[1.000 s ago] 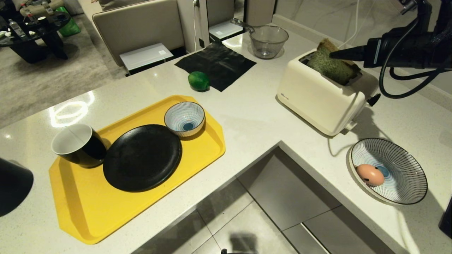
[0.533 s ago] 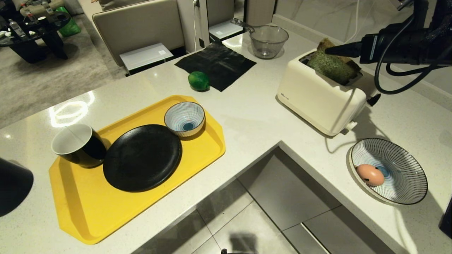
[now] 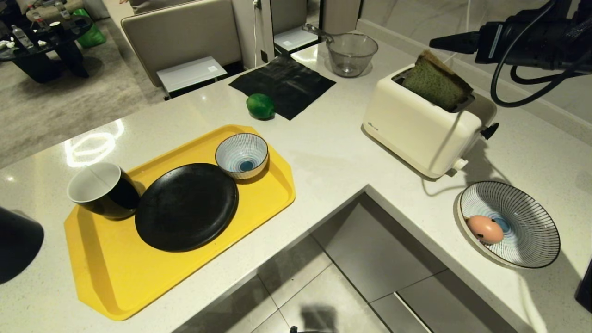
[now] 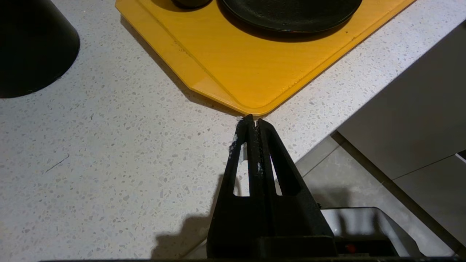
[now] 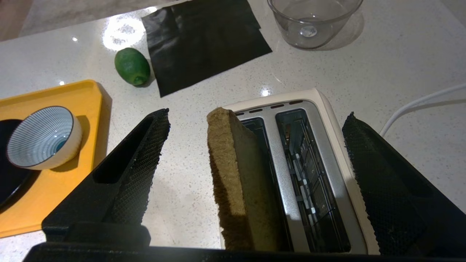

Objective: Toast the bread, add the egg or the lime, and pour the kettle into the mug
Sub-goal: Put the bread slices in the toaster, then use a bread toaster

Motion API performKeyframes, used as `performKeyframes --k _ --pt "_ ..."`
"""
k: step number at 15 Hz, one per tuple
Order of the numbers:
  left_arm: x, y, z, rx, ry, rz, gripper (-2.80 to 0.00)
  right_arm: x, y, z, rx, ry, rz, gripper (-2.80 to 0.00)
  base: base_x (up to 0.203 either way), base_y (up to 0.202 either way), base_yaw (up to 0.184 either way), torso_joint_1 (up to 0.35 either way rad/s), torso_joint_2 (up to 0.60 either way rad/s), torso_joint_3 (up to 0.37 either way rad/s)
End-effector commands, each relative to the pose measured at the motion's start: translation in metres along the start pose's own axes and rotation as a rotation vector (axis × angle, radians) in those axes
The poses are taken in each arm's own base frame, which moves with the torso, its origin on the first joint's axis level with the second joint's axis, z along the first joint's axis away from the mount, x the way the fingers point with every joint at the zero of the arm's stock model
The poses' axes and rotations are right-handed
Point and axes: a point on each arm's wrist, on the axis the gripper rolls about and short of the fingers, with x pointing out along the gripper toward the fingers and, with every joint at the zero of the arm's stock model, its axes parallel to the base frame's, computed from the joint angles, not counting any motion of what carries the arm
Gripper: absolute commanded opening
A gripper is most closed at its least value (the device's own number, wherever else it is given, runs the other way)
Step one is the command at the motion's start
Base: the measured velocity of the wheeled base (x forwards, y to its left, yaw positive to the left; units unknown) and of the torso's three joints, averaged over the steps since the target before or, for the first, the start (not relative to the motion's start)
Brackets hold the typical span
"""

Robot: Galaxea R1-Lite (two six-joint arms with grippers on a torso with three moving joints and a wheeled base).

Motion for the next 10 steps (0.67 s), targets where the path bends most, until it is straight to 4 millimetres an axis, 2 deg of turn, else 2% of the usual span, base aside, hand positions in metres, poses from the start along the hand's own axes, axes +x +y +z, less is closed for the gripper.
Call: performKeyframes --k 1,5,8,10 --pt "0.000 0.000 0.000 0.000 0.001 0.000 -2.80 -0.016 0.008 0.014 -0.012 -0.031 0.002 0.00 0.000 0.000 0.000 0.000 0.00 0.000" --pt "0.000 0.000 0.000 0.000 0.000 0.000 -2.80 -0.044 0.024 0.031 0.036 -0.011 -0.021 0.00 0.000 0.000 0.000 0.000 0.00 0.000" --pt "0.000 0.000 0.000 0.000 0.001 0.000 -2.80 -0.058 0.046 0.042 0.125 -0.012 -0.066 0.00 0.000 0.000 0.000 0.000 0.00 0.000" --pt "0.000 0.000 0.000 0.000 0.002 0.000 -2.80 -0.067 0.051 0.043 0.162 0.017 -0.067 0.00 0.000 0.000 0.000 0.000 0.00 0.000"
